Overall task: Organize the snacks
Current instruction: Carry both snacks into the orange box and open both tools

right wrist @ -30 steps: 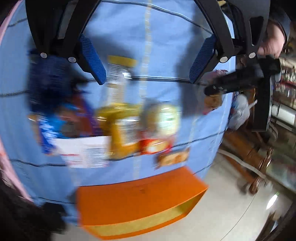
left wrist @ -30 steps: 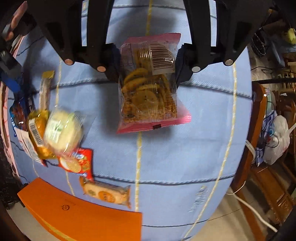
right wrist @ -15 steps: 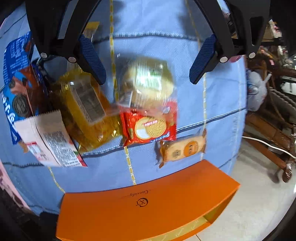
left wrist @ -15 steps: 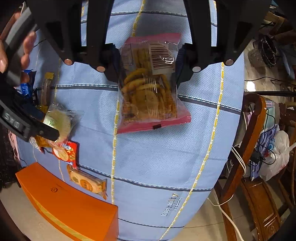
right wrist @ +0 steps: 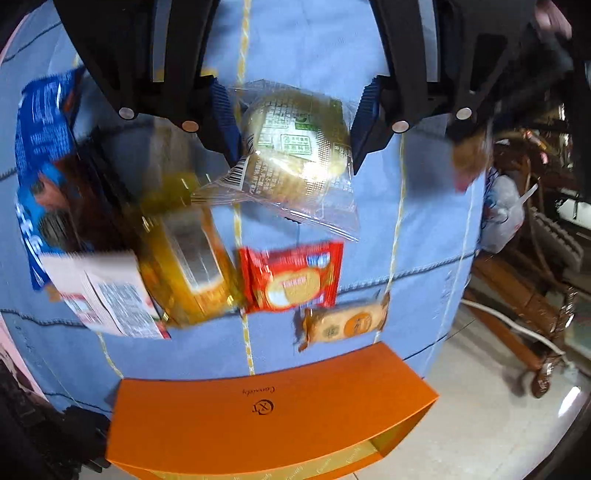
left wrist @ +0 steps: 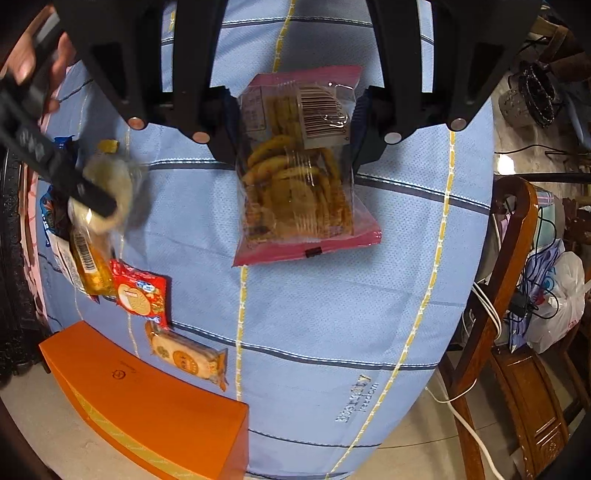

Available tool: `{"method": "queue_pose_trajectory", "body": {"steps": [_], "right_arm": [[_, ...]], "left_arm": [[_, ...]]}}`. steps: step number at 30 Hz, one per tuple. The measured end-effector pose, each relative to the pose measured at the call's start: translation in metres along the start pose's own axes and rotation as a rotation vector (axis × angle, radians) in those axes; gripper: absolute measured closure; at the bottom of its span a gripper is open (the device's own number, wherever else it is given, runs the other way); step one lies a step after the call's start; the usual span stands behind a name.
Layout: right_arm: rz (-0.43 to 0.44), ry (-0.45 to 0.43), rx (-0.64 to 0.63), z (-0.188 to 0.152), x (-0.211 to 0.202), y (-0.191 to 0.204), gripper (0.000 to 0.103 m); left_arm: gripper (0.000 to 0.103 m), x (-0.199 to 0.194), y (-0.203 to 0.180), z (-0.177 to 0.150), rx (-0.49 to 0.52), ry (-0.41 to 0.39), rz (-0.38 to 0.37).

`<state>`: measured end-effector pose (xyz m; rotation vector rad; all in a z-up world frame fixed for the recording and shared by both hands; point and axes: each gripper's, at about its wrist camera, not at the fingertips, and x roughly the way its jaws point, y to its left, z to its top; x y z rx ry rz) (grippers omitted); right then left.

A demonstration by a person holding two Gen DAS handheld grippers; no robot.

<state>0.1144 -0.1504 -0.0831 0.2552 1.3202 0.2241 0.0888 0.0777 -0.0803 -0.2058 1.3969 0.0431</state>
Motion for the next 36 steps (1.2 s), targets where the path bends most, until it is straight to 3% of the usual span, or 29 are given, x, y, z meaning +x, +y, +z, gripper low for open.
{"method": "queue_pose_trajectory", "body": {"steps": [8, 12, 19, 27, 36], "right_arm": [[0.021, -0.028, 0.021, -0.026, -0.037, -0.041, 0.047], [-0.020, -0.079, 0.016, -0.028, -0.055, -0.052, 0.047], [-0.054, -0.208, -0.007, -0.004, -0.097, -0.063, 0.047], [-0.032, -0.377, -0.031, 0.067, -0.142, -0.058, 0.047], [-0.033, -0.494, -0.021, 0.180, -0.143, -0.046, 0.047]], "left_arm": [[0.056, -0.008, -0.025, -0.007, 0.057, -0.007, 0.011], [0.056, -0.014, -0.039, -0.007, 0.092, -0.019, 0.018], [0.056, -0.056, -0.077, 0.022, 0.168, -0.133, -0.011], [0.056, -0.106, -0.116, 0.093, 0.192, -0.266, -0.070], [0.056, -0.108, -0.149, 0.193, 0.180, -0.322, -0.083]]}}
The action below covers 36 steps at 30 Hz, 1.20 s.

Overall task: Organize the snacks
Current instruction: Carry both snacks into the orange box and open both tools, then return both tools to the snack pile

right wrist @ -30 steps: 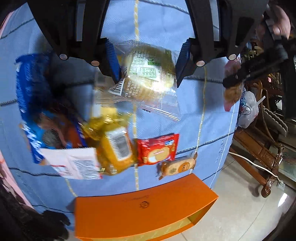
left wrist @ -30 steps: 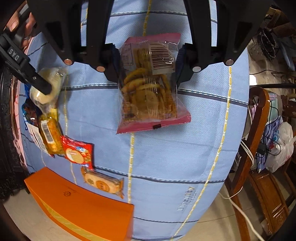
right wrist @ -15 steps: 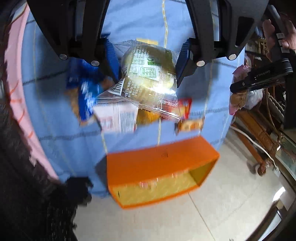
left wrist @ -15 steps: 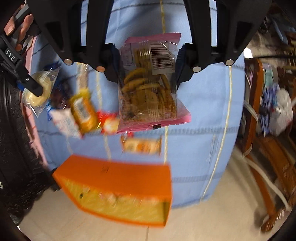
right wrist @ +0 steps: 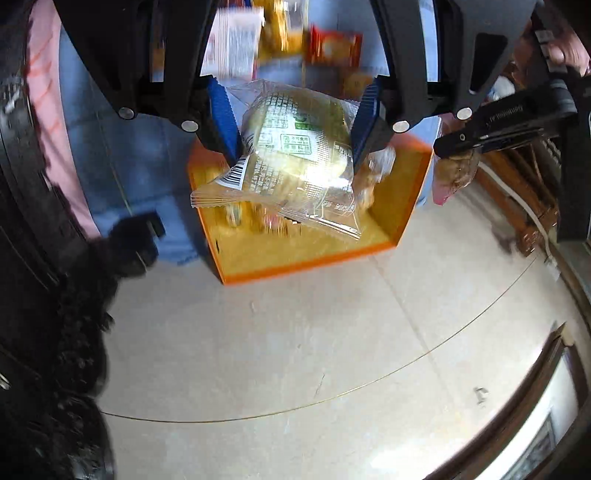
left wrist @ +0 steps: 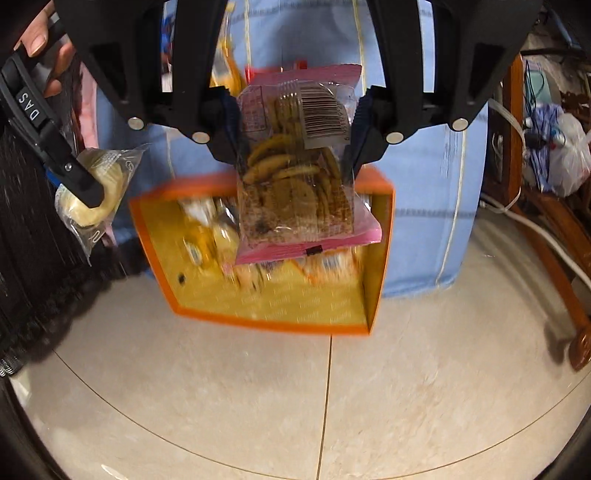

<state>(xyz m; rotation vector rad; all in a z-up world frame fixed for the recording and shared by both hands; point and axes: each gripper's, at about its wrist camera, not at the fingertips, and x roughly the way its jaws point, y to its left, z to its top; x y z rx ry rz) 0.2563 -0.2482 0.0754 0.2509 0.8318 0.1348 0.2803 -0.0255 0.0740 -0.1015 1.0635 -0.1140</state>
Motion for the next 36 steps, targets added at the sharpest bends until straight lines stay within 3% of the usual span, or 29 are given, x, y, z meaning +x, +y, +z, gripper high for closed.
{"method": "queue_pose_trajectory", "body": {"steps": [4, 6, 7, 8, 10, 12, 17, 24, 29, 36], "right_arm": [[-0.006, 0.013, 0.011, 0.026, 0.043, 0.005, 0.045], [-0.009, 0.019, 0.008, 0.032, 0.062, 0.007, 0.041], [-0.018, 0.020, -0.005, 0.033, 0.070, 0.009, 0.030], [-0.062, 0.021, -0.026, 0.033, 0.077, 0.011, 0.023], [-0.109, -0.012, -0.053, 0.030, 0.073, 0.013, 0.013], [-0.085, -0.065, -0.068, 0.020, 0.060, 0.014, 0.011], [-0.023, -0.020, -0.021, -0.018, 0.031, -0.004, 0.011], [-0.055, 0.074, 0.056, -0.102, -0.018, -0.040, 0.011], [-0.070, 0.168, 0.054, -0.162, -0.043, -0.052, 0.011], [-0.086, 0.227, 0.091, -0.206, -0.060, -0.062, 0.010]], "left_arm": [[0.055, 0.041, 0.003, 0.037, -0.036, 0.032, -0.022], [0.036, 0.058, 0.004, 0.047, -0.046, 0.045, -0.038], [0.012, 0.065, 0.005, 0.049, -0.053, 0.041, -0.019], [0.007, 0.067, 0.006, 0.050, -0.062, 0.020, 0.025], [0.007, 0.062, 0.010, 0.047, -0.069, -0.008, 0.029], [0.006, 0.059, 0.014, 0.040, -0.077, -0.001, 0.018], [0.006, 0.039, 0.028, -0.006, -0.087, 0.030, -0.013], [0.006, 0.013, 0.033, -0.088, -0.035, 0.061, 0.044], [0.006, 0.006, 0.028, -0.147, 0.006, 0.129, 0.050], [0.006, 0.012, 0.021, -0.207, 0.005, 0.225, 0.039]]}}
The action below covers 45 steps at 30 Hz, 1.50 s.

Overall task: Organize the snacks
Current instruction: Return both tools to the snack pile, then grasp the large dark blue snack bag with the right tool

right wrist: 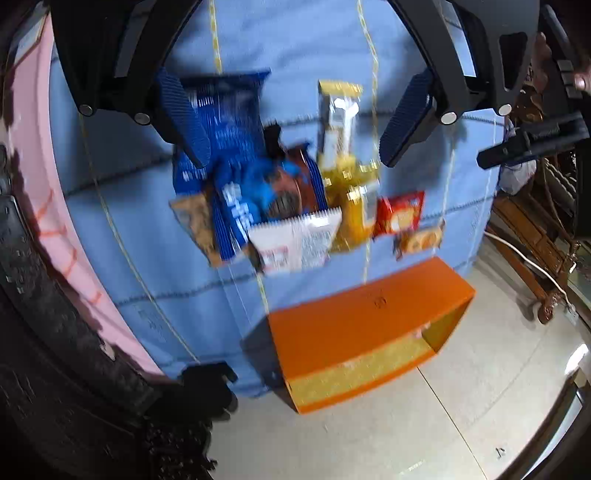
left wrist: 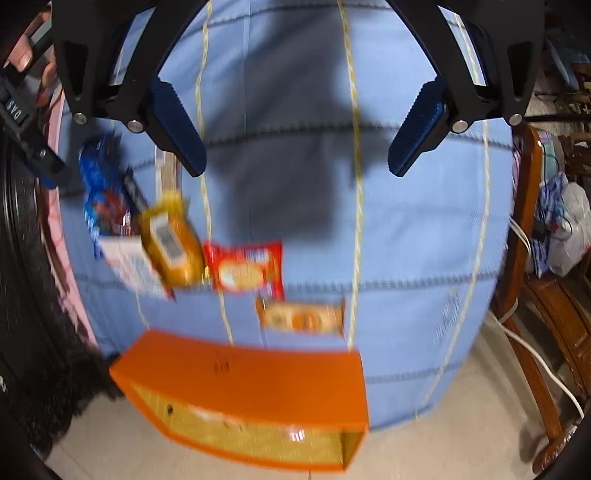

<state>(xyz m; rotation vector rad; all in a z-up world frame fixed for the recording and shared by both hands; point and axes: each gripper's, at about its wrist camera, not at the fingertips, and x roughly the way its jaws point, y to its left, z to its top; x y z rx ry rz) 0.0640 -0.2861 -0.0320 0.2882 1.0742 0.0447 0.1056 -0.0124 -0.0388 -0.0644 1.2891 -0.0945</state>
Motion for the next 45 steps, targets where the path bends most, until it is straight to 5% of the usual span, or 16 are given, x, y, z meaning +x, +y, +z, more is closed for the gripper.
{"method": "queue_pose_trajectory", "body": {"steps": [12, 19, 33, 36, 40, 45], "right_arm": [[0.014, 0.081, -0.061, -0.036, 0.013, 0.023, 0.010], [-0.091, 0.047, 0.002, -0.025, 0.006, -0.019, 0.010], [-0.163, 0.225, -0.034, -0.027, 0.064, -0.042, 0.010], [-0.150, 0.244, -0.022, -0.027, 0.071, -0.043, 0.012], [-0.112, 0.247, -0.033, -0.030, 0.062, -0.045, 0.039], [-0.065, 0.216, -0.027, -0.032, 0.036, -0.049, 0.042]], "left_arm": [[0.006, 0.013, 0.003, -0.045, -0.007, 0.073, 0.021], [0.006, 0.019, 0.006, -0.048, -0.038, 0.099, 0.014], [0.006, 0.030, -0.014, -0.044, 0.019, 0.129, 0.031], [0.006, 0.031, -0.013, -0.044, 0.019, 0.132, 0.032], [0.006, 0.035, -0.009, -0.045, 0.009, 0.141, 0.030], [0.006, 0.042, -0.014, -0.043, 0.036, 0.146, 0.033]]}}
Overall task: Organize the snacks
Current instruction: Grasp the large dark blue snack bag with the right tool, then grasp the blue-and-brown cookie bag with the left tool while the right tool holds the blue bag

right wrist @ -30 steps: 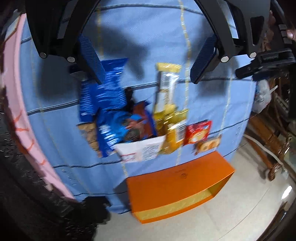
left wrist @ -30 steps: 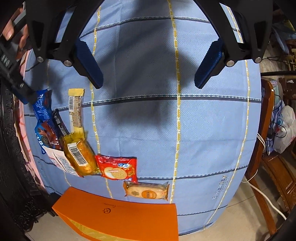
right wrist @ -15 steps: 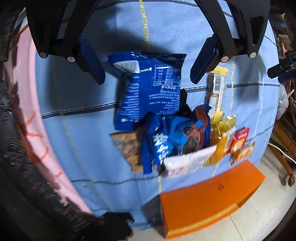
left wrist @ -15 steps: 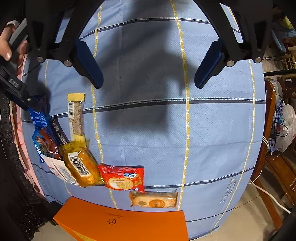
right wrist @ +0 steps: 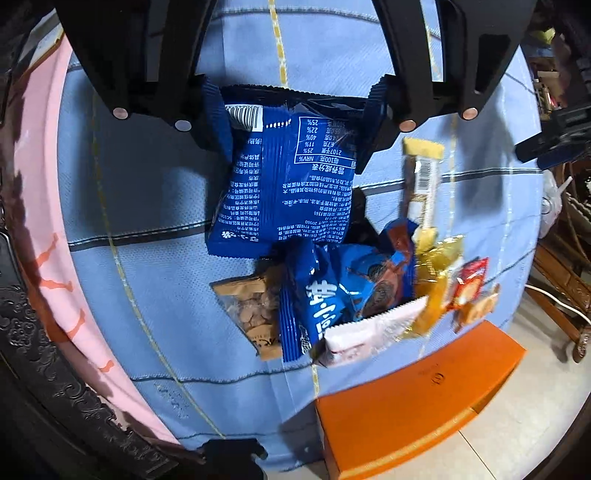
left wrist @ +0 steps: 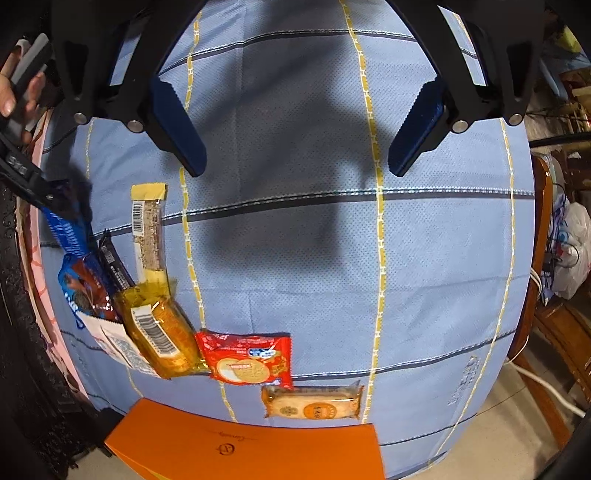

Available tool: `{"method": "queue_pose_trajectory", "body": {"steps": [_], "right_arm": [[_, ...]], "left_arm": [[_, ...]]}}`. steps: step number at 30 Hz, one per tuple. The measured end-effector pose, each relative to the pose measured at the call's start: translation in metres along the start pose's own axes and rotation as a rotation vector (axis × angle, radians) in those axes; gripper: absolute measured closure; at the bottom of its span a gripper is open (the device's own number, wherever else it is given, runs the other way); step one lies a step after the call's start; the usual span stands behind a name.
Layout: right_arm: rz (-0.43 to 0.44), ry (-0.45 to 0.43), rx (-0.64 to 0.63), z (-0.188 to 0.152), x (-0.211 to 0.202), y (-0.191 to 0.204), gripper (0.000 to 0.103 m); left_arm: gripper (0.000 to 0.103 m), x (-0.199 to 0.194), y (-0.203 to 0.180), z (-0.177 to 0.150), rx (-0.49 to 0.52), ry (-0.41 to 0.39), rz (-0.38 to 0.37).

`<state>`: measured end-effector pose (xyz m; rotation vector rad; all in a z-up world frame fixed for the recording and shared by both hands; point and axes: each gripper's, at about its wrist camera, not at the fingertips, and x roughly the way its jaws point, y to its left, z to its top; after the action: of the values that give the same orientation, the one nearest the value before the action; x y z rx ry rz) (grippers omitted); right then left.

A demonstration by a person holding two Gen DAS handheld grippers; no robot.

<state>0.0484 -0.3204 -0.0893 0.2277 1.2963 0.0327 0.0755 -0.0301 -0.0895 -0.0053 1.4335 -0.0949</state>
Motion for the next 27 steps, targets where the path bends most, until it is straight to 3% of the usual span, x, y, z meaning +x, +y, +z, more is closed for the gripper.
{"method": "queue_pose_trajectory", "body": {"steps": [10, 17, 27], "right_arm": [[0.143, 0.070, -0.022, -0.034, -0.011, 0.018, 0.041], [0.145, 0.062, 0.023, -0.048, -0.014, 0.009, 0.041], [0.162, 0.061, 0.057, -0.050, -0.008, 0.000, 0.041]], "left_arm": [[0.006, -0.001, -0.033, 0.037, 0.134, -0.070, 0.017], [0.006, -0.013, -0.070, 0.066, 0.179, -0.088, -0.058], [0.006, -0.023, -0.185, 0.067, 0.538, -0.186, -0.105]]}}
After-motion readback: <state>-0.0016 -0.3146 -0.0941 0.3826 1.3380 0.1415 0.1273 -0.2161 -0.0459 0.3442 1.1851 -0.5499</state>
